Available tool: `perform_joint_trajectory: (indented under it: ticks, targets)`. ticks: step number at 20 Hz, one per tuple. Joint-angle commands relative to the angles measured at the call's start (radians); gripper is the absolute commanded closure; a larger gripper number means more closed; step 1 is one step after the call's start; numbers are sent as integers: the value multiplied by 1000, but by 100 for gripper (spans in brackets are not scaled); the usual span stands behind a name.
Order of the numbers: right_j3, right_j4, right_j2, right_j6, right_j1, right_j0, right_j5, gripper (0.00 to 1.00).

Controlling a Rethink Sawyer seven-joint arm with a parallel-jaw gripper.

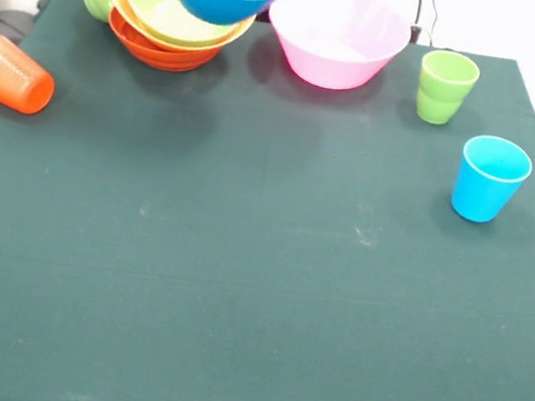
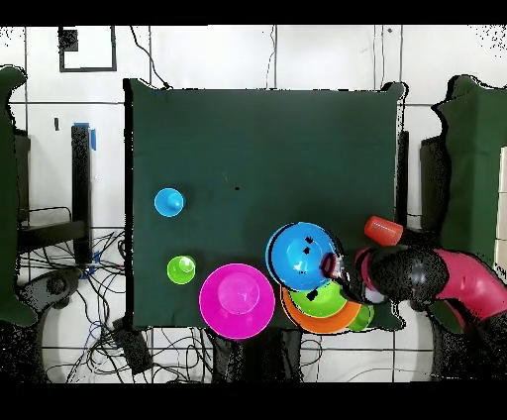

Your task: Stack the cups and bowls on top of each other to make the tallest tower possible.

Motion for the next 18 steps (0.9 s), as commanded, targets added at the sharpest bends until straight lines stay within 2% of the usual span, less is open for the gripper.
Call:
perform_joint_trajectory:
  ticks: [1, 8, 14, 18]
  targets:
    - [92, -49, 46, -256, -28, -57, -11, 100]
    - [123, -52, 122, -291, -48, -124, -6, 100]
    - [163, -101, 263, -399, -89, -215, -53, 100]
    - [219, -97, 331, -369, -140, -277, -57, 100]
